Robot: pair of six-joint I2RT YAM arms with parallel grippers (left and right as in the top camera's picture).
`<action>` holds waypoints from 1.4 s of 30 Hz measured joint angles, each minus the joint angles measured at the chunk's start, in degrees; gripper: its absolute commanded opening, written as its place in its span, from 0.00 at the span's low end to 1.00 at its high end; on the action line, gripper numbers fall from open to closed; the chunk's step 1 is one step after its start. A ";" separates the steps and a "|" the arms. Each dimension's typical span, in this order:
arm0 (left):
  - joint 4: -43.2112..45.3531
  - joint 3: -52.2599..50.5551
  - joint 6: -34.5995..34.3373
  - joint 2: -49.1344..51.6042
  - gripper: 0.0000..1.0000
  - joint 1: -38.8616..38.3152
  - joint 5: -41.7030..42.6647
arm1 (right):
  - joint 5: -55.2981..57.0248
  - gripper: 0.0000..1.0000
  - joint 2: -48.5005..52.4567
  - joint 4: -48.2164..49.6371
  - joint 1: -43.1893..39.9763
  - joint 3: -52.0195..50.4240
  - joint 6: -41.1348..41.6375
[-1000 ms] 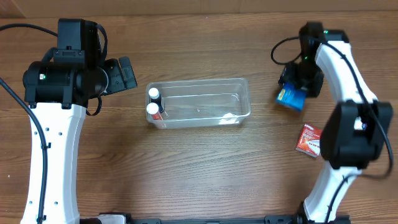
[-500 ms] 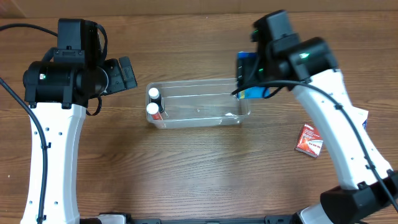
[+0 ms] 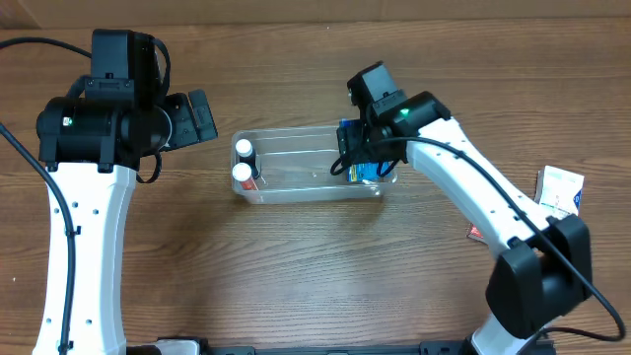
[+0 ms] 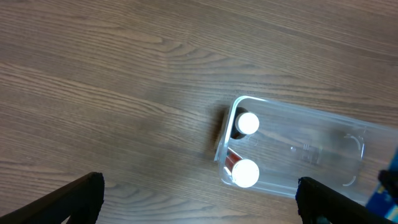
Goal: Pack container
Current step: 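Lower the blue box upright into the container's right end, release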
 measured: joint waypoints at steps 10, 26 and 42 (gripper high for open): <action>0.00 0.00 0.00 0.00 1.00 0.00 0.00 | 0.00 0.78 2.93 1.60 0.00 -0.24 -0.22; 0.02 0.00 0.20 0.00 1.00 0.00 0.00 | 1.53 1.00 3.08 -0.37 0.00 -0.09 -0.26; -0.20 0.00 0.42 0.00 1.00 0.00 0.00 | 13.16 1.00 -17.62 -8.96 -26.23 13.11 6.32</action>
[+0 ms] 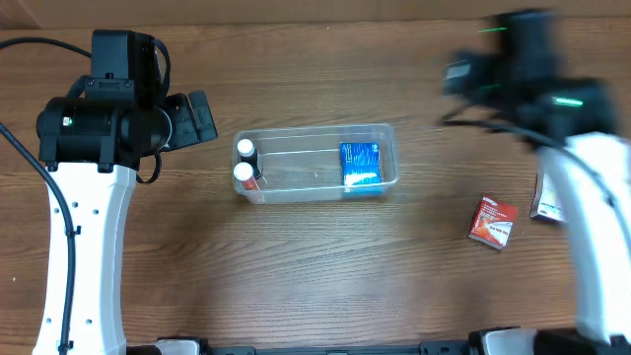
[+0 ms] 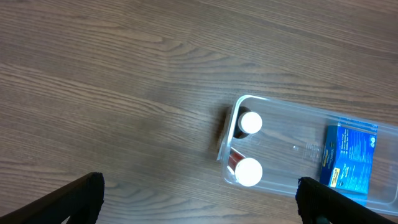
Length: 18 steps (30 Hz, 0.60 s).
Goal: Pack container
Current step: 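Lower the blue box upright into the container's right end, release, then grasp the white Hansaplast box with the right gripper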
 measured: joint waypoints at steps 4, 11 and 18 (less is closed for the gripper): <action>0.00 0.00 0.00 0.00 1.00 0.00 0.00 | -1.84 1.00 1.49 -1.81 -14.93 -0.85 -1.60; 0.00 0.00 0.02 0.00 1.00 0.00 0.00 | -5.88 1.00 13.35 -1.81 -27.12 -7.43 -4.48; -0.02 0.00 0.70 0.00 1.00 0.00 0.00 | -5.16 1.00 23.32 0.70 -29.24 -9.29 -7.23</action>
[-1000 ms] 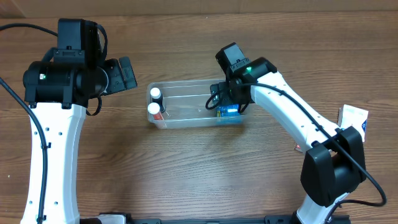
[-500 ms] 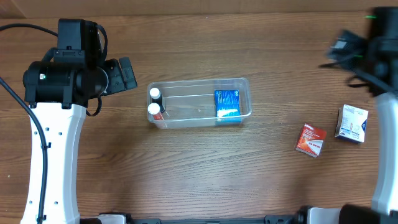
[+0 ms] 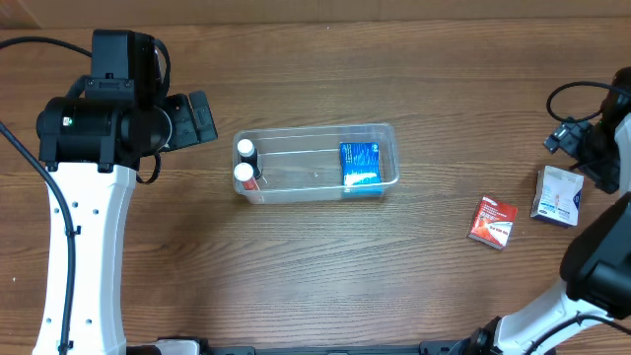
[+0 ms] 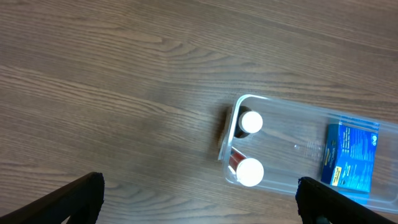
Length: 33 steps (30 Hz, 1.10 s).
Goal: Pack container
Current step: 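Grasp the white Hansaplast box with the right gripper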
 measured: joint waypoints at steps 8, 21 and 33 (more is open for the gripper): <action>0.04 0.00 0.20 0.00 1.00 0.00 0.00 | 2.14 1.00 5.70 0.79 -0.07 0.00 -4.44; 0.66 0.00 0.20 0.00 1.00 0.00 0.00 | 0.04 1.00 6.67 6.51 -4.81 -4.04 -6.01; 0.74 0.00 0.20 0.00 1.00 0.00 0.02 | -7.21 1.00 7.13 10.36 -4.96 -10.69 -8.87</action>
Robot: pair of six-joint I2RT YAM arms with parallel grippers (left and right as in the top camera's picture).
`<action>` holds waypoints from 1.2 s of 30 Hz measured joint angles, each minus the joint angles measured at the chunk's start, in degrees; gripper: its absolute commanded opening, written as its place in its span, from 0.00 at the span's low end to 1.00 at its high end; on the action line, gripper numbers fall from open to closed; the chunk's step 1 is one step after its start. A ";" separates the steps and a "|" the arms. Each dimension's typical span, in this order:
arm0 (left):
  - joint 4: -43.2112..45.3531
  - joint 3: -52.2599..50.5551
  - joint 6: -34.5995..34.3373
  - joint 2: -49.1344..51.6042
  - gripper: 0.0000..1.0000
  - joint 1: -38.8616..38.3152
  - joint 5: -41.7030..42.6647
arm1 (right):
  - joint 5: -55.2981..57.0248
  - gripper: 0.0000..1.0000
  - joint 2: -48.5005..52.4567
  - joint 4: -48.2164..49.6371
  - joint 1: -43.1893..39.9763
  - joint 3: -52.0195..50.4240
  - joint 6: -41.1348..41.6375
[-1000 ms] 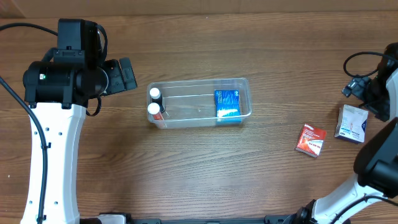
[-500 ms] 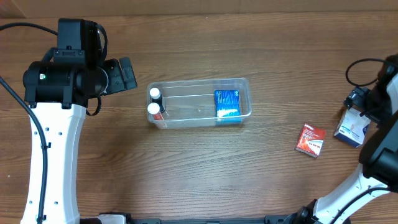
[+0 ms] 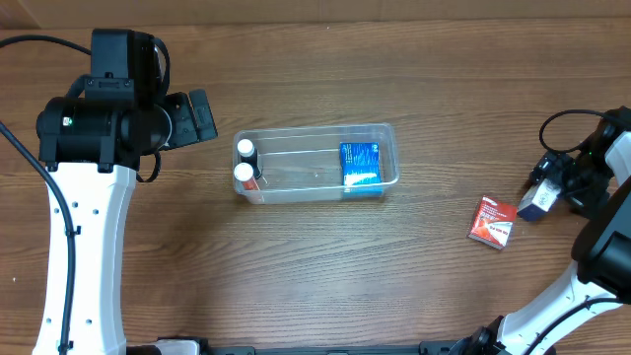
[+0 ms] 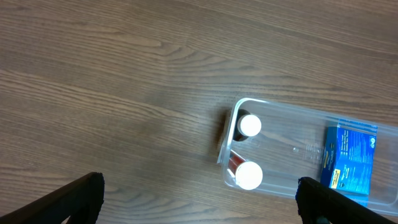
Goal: Pack container
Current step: 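Grasp the white Hansaplast box with the right gripper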
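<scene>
A clear plastic container (image 3: 317, 183) lies mid-table. Two white-capped bottles (image 3: 243, 160) stand at its left end and a blue packet (image 3: 361, 165) lies at its right end. The left wrist view shows the same container (image 4: 298, 149), bottles (image 4: 249, 126) and blue packet (image 4: 349, 158). My left gripper (image 4: 199, 205) hangs open above the table left of the container, its fingers (image 4: 78, 198) wide apart. At the far right my right gripper (image 3: 550, 189) is shut on a white and blue box (image 3: 535, 204), which is tilted. A red packet (image 3: 492, 221) lies just left of it.
The left arm's white column (image 3: 84, 256) stands along the left side. A black cable (image 3: 562, 123) loops by the right arm near the table's right edge.
My right gripper has come down onto the white and blue box, which now sits tilted and slightly further left, in the gripper's hold. The left arm and the container's contents are unchanged.
First my right gripper was at the container's right end with the blue packet. Then the packet lay in the container and the arm was off to the right. Later it hovered by the white box at the far right, which it now holds.
</scene>
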 measured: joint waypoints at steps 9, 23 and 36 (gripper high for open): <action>0.02 0.00 0.00 0.00 1.00 0.00 0.00 | -0.44 1.00 0.00 0.09 0.02 0.00 -0.26; 0.24 0.00 0.00 0.00 1.00 0.00 -0.02 | -3.26 0.86 -0.02 -0.33 0.15 0.00 -0.96; 0.39 0.00 0.00 0.00 1.00 0.00 0.00 | -3.96 0.57 -5.20 -3.87 4.33 -0.07 -0.92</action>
